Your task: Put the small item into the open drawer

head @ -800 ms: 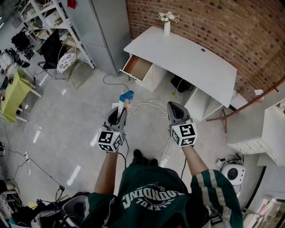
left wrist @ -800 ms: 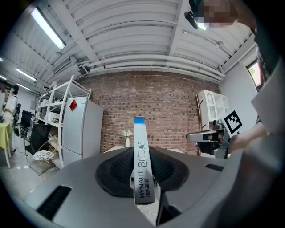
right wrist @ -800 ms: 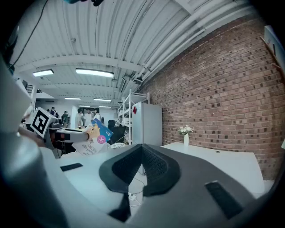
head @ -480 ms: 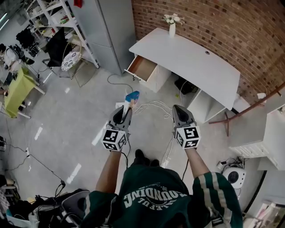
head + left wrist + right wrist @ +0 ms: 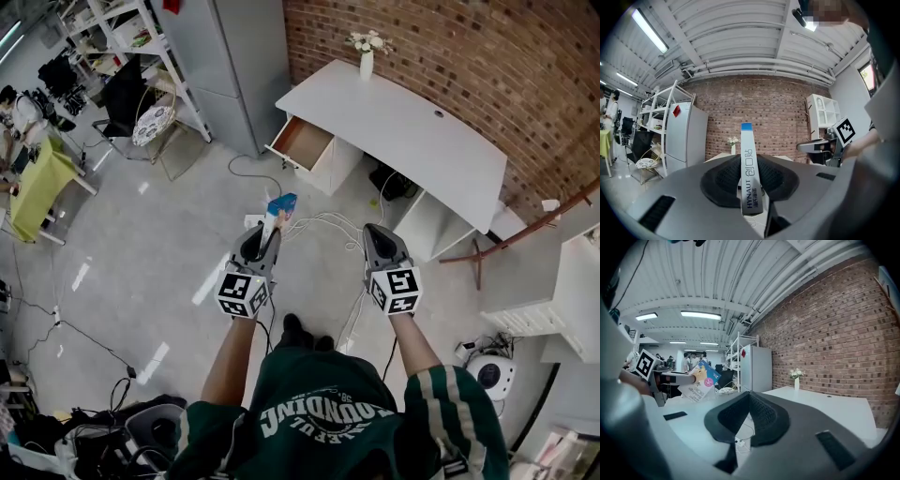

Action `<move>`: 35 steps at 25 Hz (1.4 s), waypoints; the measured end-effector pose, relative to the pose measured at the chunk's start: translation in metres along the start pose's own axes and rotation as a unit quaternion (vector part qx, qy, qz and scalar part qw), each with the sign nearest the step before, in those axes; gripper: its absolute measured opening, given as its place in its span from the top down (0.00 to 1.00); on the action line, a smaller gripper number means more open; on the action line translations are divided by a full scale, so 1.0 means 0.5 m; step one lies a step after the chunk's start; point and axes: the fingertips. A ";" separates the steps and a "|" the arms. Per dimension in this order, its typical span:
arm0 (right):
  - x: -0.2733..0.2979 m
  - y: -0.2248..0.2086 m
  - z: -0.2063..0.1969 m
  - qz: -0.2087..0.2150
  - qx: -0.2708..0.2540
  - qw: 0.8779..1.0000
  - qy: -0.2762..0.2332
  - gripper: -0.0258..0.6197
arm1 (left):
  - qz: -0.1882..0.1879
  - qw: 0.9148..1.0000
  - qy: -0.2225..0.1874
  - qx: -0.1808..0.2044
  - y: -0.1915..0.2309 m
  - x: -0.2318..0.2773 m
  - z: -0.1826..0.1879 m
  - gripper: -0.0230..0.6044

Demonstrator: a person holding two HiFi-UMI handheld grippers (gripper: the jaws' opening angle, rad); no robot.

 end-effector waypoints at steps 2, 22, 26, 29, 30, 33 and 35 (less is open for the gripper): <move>-0.003 0.002 0.000 0.000 0.001 1.000 -0.001 0.92 | 0.001 1.000 -0.001 0.000 -0.001 -0.003 0.000 0.80; -0.016 0.023 0.008 0.017 0.010 1.000 0.003 0.92 | -0.002 1.000 0.001 -0.012 -0.018 0.001 0.004 0.80; -0.005 0.019 0.012 0.019 0.011 1.000 0.003 0.92 | -0.004 1.000 -0.002 -0.011 -0.014 0.016 0.011 0.80; 0.010 0.017 0.007 0.020 0.011 1.000 0.004 0.92 | -0.004 1.000 -0.003 -0.012 -0.004 0.028 0.005 0.80; 0.016 0.017 0.006 0.020 0.011 1.000 0.005 0.92 | -0.003 1.000 -0.003 -0.013 0.002 0.033 0.002 0.80; 0.039 0.015 0.009 0.021 0.007 1.000 0.005 0.92 | -0.003 1.000 -0.006 -0.013 0.020 0.051 0.000 0.80; 0.057 0.012 0.013 0.022 0.005 1.000 0.004 0.92 | -0.003 1.000 -0.008 -0.014 0.030 0.065 -0.003 0.80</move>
Point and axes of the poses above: the fingertips, and each gripper's own axes: x forward along the fingers, y to its left, z out of its top, and after that the axes turned 11 degrees about x, right-handed
